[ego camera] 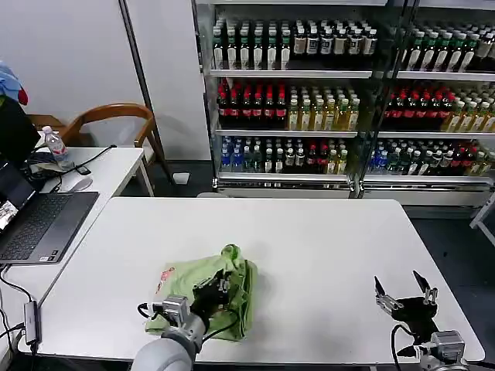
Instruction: Fold and organize the clothes.
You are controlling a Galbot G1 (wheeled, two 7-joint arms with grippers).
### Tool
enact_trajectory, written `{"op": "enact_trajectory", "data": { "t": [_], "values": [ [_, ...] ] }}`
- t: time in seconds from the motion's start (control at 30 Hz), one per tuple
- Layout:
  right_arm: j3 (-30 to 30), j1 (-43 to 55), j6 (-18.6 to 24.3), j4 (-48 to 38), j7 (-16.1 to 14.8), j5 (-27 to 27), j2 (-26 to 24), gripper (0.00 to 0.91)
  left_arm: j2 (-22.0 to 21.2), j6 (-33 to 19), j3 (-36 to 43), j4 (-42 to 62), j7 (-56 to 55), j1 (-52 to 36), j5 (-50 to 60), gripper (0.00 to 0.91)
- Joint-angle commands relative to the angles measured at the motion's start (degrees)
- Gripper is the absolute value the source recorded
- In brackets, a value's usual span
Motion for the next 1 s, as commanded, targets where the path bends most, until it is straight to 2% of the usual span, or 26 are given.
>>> {"op": "enact_trajectory", "data": {
  "t": [0.03,0.13,0.27,0.33,0.43,0.5,0.6,0.77,1.0],
  "values": [
    [0.08,0.0,0.07,-0.03,-0.08,0.06,-0.19,0.907,-3.32,-5.91,2.96,1.42,2.71,-0.55,0.97,0.907],
    [-0.21,0.14,0.08,-0.03,-0.1,0.03,-0.07,0.907,-3.77,-7.75,2.9,0.06,4.35,-0.18,1.45,0.907],
    [-0.88,0.66,0.09,0.08,-0.17,0.0,-0.14,0.907,-3.79,-12.9,0.33,-2.75,7.27,-0.37,3.41,0.907],
    [-1.12,1.16,0.19,-0.19,-0.2,0.06,-0.33,0.907,-2.79,-14.57,-2.49,-3.6,7.91,0.09,5.83,0.907],
    [-1.6,1.98,0.44,-0.47,-0.27,0.14,-0.57,0.907,1.08,-15.62,-9.27,-3.28,6.72,2.43,8.98,0.907],
    [-2.16,2.65,0.56,-0.68,-0.28,0.14,-0.67,0.907,3.88,-11.34,-15.99,-1.19,2.59,6.2,9.09,0.907],
    [-3.52,3.85,0.57,-0.93,-0.28,0.12,-0.82,0.907,5.66,-6.85,-19.72,2.44,-2.78,10.32,7.22,0.907],
    [-4.92,5.03,0.51,-1.51,-0.24,-0.15,-0.63,0.907,4.48,-1.96,-19.36,4.72,-3.5,14.01,3.84,0.907],
    [-3.83,3.75,1.01,-1.13,-0.29,-0.1,-0.99,0.907,3.64,-0.22,-18.79,8.33,-2.58,11.02,4.44,0.907]
  ]
}}
